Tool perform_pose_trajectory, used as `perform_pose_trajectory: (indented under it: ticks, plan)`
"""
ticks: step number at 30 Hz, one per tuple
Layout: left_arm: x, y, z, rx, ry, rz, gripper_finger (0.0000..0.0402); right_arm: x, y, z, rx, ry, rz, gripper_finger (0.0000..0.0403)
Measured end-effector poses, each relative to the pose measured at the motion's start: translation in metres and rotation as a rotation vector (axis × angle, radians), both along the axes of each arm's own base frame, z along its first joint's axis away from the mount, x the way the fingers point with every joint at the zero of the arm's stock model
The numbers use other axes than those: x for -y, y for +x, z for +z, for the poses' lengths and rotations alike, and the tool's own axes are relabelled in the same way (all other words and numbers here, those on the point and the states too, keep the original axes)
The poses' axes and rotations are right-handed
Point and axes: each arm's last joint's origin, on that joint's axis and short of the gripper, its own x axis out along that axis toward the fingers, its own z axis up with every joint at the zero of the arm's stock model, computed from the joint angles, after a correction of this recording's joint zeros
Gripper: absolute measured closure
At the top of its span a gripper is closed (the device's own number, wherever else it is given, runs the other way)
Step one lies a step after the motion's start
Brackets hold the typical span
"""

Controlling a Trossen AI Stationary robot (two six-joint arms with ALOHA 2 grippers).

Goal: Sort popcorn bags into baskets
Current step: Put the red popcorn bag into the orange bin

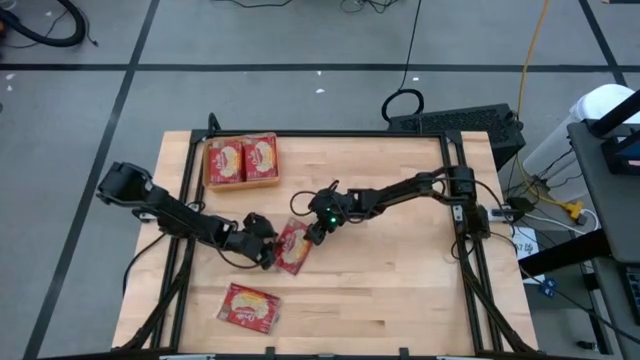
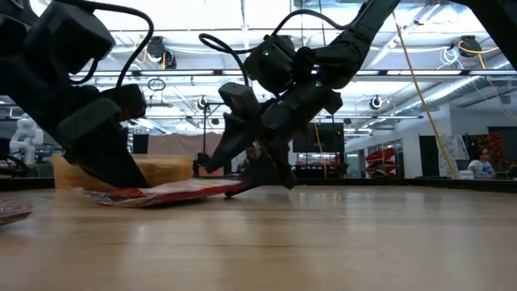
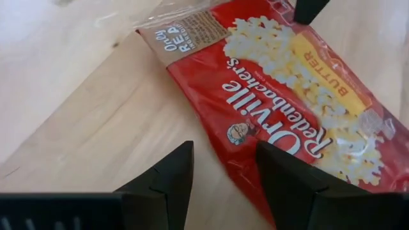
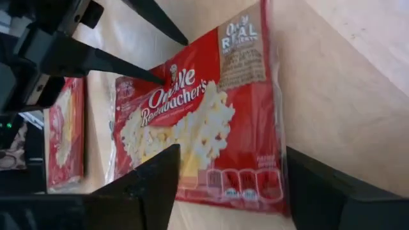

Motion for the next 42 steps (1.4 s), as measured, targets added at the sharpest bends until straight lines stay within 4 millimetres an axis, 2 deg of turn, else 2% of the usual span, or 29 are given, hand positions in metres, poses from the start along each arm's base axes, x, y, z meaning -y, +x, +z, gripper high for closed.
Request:
perform_pose_trajectory:
  ticks: [3, 9, 11, 17, 21, 25, 31, 35, 38, 42]
  plan:
    - [0.001, 0.002, 0.001, 0.027, -0.006, -0.008, 0.0229, -0.004, 0.0, -0.001, 0.004, -0.019, 0.025, 0.0207]
    - [-0.001, 0.003, 0.008, 0.042, 0.001, -0.045, 0.0229, -0.003, 0.001, 0.0, 0.06, -0.077, 0.118, 0.0357]
    - [-0.002, 0.003, 0.018, 0.07, -0.015, -0.072, 0.0229, 0.004, 0.002, 0.004, 0.109, -0.083, 0.167, 0.0388]
    - [-0.009, -0.005, 0.059, 0.221, -0.024, -0.103, 0.0229, 0.019, -0.005, 0.027, 0.159, -0.158, 0.223, 0.0377]
    - [-0.018, -0.015, 0.081, 0.289, -0.02, -0.076, 0.0229, 0.022, -0.017, 0.052, 0.148, -0.246, 0.262, 0.0393]
    - [-0.022, -0.021, 0.096, 0.353, 0.006, -0.167, 0.0211, 0.019, -0.03, 0.084, 0.162, -0.364, 0.255, 0.0397]
    - [-0.027, -0.02, 0.107, 0.442, 0.065, -0.16, 0.0127, 0.011, -0.045, 0.113, 0.186, -0.454, 0.268, 0.0397]
    - [-0.033, -0.014, 0.111, 0.502, 0.09, -0.161, 0.0089, 0.004, -0.046, 0.12, 0.219, -0.539, 0.297, 0.0397]
    - [-0.042, -0.007, 0.108, 0.507, 0.097, -0.179, 0.0086, 0.003, -0.046, 0.119, 0.216, -0.577, 0.33, 0.0397]
    - [-0.059, 0.002, 0.101, 0.491, 0.039, -0.199, 0.0113, 0.005, -0.046, 0.12, 0.204, -0.665, 0.317, 0.0398]
